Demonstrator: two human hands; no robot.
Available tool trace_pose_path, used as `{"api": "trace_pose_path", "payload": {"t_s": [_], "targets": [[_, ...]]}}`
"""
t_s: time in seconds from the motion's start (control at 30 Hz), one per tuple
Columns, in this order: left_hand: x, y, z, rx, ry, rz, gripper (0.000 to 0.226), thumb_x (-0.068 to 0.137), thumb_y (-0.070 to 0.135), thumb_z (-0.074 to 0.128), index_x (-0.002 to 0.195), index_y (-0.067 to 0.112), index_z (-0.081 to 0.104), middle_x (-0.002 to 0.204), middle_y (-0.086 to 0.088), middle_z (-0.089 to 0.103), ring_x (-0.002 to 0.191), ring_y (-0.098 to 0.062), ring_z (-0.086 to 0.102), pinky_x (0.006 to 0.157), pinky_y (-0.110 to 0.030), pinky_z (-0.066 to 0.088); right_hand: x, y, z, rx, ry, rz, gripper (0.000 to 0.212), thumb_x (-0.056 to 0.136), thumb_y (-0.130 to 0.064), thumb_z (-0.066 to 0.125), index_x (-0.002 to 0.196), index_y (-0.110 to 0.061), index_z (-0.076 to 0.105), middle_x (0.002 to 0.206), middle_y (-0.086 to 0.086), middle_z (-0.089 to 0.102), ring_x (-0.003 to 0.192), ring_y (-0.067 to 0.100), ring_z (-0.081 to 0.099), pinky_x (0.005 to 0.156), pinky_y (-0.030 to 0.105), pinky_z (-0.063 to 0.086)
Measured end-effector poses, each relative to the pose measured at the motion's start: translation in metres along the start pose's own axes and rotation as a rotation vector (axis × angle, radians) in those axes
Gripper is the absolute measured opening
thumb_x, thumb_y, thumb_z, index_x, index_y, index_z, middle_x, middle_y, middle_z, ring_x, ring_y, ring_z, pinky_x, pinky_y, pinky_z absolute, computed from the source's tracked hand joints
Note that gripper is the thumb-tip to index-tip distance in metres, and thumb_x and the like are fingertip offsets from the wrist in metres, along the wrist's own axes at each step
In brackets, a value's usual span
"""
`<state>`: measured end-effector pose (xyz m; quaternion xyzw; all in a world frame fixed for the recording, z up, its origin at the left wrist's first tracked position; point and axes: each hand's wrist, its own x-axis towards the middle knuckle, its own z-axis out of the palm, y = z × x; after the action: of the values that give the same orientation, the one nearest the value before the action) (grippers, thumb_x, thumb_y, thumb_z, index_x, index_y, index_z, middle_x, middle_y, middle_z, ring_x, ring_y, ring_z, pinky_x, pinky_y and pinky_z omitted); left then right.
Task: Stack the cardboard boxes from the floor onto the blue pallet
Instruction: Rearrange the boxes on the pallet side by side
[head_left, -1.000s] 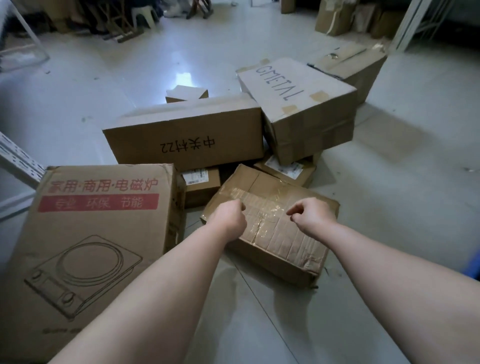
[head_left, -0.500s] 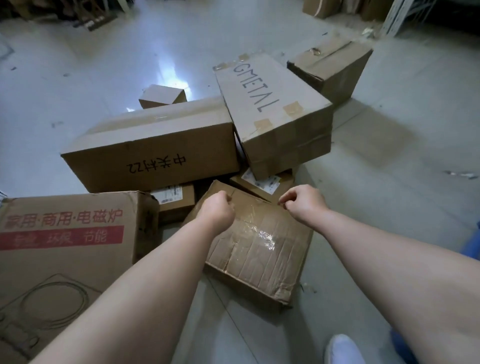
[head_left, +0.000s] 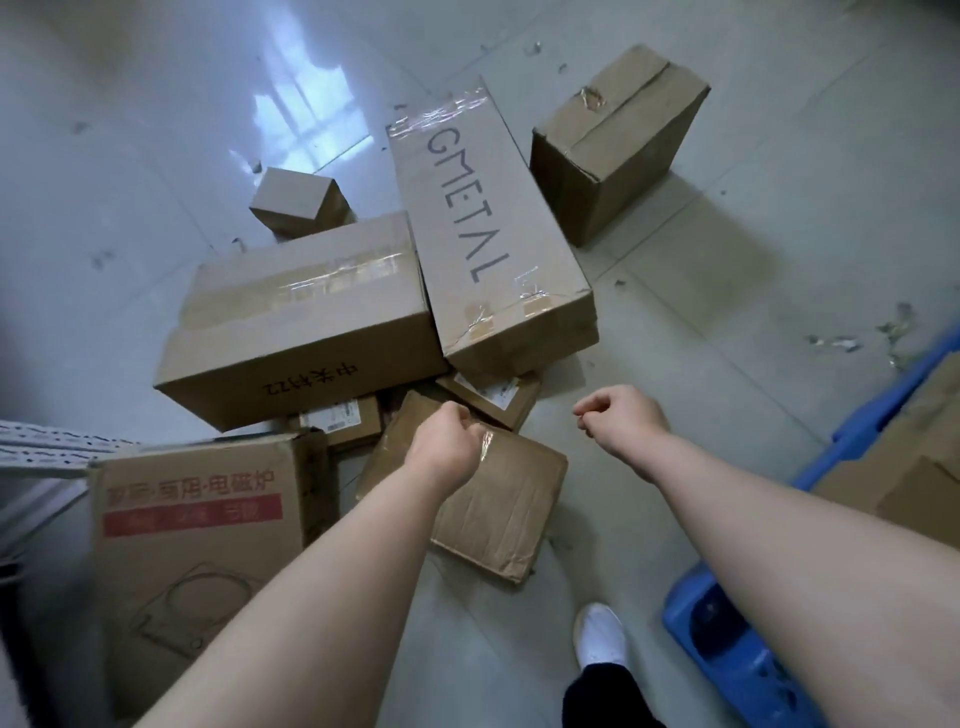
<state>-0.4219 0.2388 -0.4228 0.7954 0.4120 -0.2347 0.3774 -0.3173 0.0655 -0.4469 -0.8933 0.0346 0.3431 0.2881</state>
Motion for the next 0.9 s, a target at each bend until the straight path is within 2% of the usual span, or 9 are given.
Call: {"api": "trace_pose_path", "payload": {"t_s": [0.13, 0.27, 0.37, 0.47, 0.57, 0.7, 0.83, 0.9], "targets": [[0.008, 0.019, -0.049, -0.05, 0.002, -0.049, 0.041, 0.097, 0.032, 0.049, 0.133, 0.012, 0.05, 0.126, -0.009, 0.06, 0.115, -0.028, 0.056, 0.099, -0.043, 0.048, 0.01, -0.052, -0.029, 0.032, 0.008, 0.009, 0.028, 0.085, -0.012, 0.063, 0.064, -0.03, 0.065, 0.098, 0.0, 0.073, 0.097, 0.021, 0.067, 0.091, 0.032, 0.053], [0.042, 0.036, -0.084, -0.099, 0.019, -0.068, 0.043, 0.097, 0.033, 0.049, 0.134, 0.011, 0.051, 0.121, -0.013, 0.063, 0.112, -0.031, 0.06, 0.097, -0.044, 0.05, 0.037, -0.09, -0.036, 0.042, 0.032, 0.015, 0.025, 0.083, -0.012, 0.065, 0.065, -0.029, 0.067, 0.098, -0.001, 0.073, 0.097, 0.02, 0.067, 0.091, 0.033, 0.054], [0.071, 0.046, -0.092, -0.119, 0.016, -0.085, 0.043, 0.097, 0.032, 0.05, 0.135, 0.011, 0.05, 0.126, -0.011, 0.06, 0.113, -0.03, 0.059, 0.098, -0.041, 0.049, 0.065, -0.115, -0.032, 0.023, 0.036, 0.027, 0.019, 0.085, -0.013, 0.064, 0.078, -0.029, 0.072, 0.101, -0.001, 0.072, 0.099, 0.02, 0.065, 0.087, 0.026, 0.051], [0.104, 0.052, -0.089, -0.095, -0.013, -0.116, 0.044, 0.099, 0.03, 0.05, 0.137, 0.009, 0.048, 0.133, -0.009, 0.056, 0.119, -0.028, 0.055, 0.098, -0.035, 0.044, 0.103, -0.131, -0.028, -0.035, 0.054, 0.034, 0.023, 0.087, -0.015, 0.058, 0.098, -0.027, 0.074, 0.111, -0.003, 0.069, 0.106, 0.02, 0.061, 0.085, 0.022, 0.046], [0.146, 0.051, -0.076, -0.096, -0.024, -0.185, 0.045, 0.098, 0.032, 0.051, 0.136, 0.007, 0.05, 0.133, -0.01, 0.057, 0.122, -0.027, 0.053, 0.097, -0.033, 0.042, 0.154, -0.141, -0.024, -0.09, 0.087, 0.045, 0.03, 0.088, -0.017, 0.056, 0.115, -0.026, 0.067, 0.122, -0.001, 0.065, 0.114, 0.022, 0.058, 0.093, 0.027, 0.045], [0.201, 0.052, -0.051, -0.153, -0.018, -0.354, 0.03, 0.098, 0.027, 0.05, 0.12, 0.008, 0.057, 0.117, -0.013, 0.059, 0.108, -0.03, 0.056, 0.082, -0.03, 0.04, 0.229, -0.147, -0.023, -0.193, 0.087, 0.036, 0.045, 0.089, -0.024, 0.058, 0.133, -0.022, 0.052, 0.137, 0.004, 0.054, 0.125, 0.027, 0.05, 0.098, 0.031, 0.041], [0.244, 0.055, -0.026, -0.254, 0.016, -0.519, 0.033, 0.097, 0.028, 0.051, 0.111, -0.001, 0.059, 0.118, -0.02, 0.062, 0.104, -0.036, 0.058, 0.089, -0.036, 0.047, 0.296, -0.143, -0.018, -0.211, 0.039, 0.036, 0.061, 0.086, -0.032, 0.062, 0.141, -0.017, 0.042, 0.142, 0.01, 0.048, 0.13, 0.031, 0.045, 0.106, 0.039, 0.039], [0.26, 0.057, -0.016, -0.295, 0.008, -0.57, 0.041, 0.098, 0.031, 0.05, 0.118, -0.004, 0.056, 0.119, -0.021, 0.061, 0.108, -0.037, 0.057, 0.09, -0.037, 0.046, 0.319, -0.141, -0.01, -0.212, -0.006, 0.052, 0.066, 0.086, -0.036, 0.062, 0.144, -0.015, 0.038, 0.143, 0.012, 0.047, 0.131, 0.032, 0.044, 0.107, 0.04, 0.038]]}}
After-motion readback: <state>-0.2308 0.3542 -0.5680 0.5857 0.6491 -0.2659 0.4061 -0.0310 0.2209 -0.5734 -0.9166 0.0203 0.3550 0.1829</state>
